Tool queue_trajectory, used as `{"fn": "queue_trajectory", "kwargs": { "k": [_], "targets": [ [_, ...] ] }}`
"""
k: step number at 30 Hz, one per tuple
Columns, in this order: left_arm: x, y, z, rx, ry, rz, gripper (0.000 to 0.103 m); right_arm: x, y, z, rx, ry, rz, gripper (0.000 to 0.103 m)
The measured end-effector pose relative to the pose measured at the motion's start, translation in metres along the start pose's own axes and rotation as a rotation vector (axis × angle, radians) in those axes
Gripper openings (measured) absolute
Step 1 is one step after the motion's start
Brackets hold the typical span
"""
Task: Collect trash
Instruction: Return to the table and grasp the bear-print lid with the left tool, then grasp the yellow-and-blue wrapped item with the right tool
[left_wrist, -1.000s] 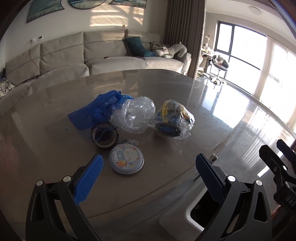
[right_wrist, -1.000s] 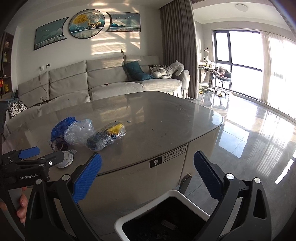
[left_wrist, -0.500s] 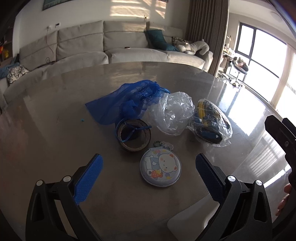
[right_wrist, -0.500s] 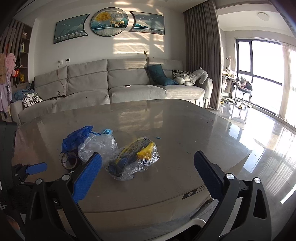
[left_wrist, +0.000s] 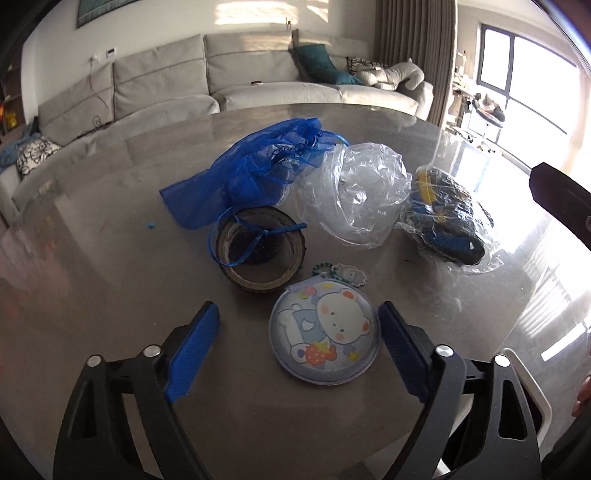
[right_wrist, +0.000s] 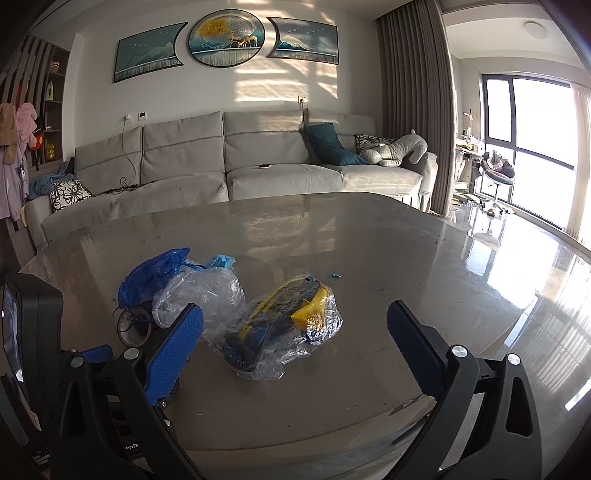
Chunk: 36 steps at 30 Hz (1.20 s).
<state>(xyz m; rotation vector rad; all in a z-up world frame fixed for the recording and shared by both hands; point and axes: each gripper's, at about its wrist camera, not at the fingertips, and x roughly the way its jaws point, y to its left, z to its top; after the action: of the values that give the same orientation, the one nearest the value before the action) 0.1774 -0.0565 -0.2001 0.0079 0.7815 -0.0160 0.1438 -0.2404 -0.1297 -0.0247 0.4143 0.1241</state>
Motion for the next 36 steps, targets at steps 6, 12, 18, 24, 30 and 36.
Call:
{"fn": "queue_trajectory", "kwargs": {
  "k": [6, 12, 18, 24, 30, 36],
  "targets": [
    [-0.011, 0.007, 0.006, -0.025, -0.008, -0.032, 0.055, 0.009, 0.002, 0.000, 0.011, 0.019, 0.003, 0.099],
    [-0.036, 0.022, 0.021, -0.044, -0.098, -0.007, 0.055, 0.026, 0.011, -0.001, -0.002, 0.040, -0.003, 0.099],
    [-0.049, 0.038, 0.032, -0.065, -0.140, -0.005, 0.055, 0.050, 0.017, -0.004, -0.003, 0.075, -0.008, 0.099],
    [-0.059, 0.043, 0.037, -0.059, -0.182, 0.009, 0.055, 0.064, 0.021, -0.010, -0.014, 0.106, -0.013, 0.099],
    [-0.058, 0.048, 0.037, -0.057, -0.180, 0.015, 0.055, 0.070, 0.028, -0.016, -0.013, 0.152, 0.016, 0.097],
    [-0.060, 0.052, 0.038, -0.068, -0.175, 0.005, 0.055, 0.074, 0.030, -0.023, -0.021, 0.211, 0.003, 0.024]
  ]
}}
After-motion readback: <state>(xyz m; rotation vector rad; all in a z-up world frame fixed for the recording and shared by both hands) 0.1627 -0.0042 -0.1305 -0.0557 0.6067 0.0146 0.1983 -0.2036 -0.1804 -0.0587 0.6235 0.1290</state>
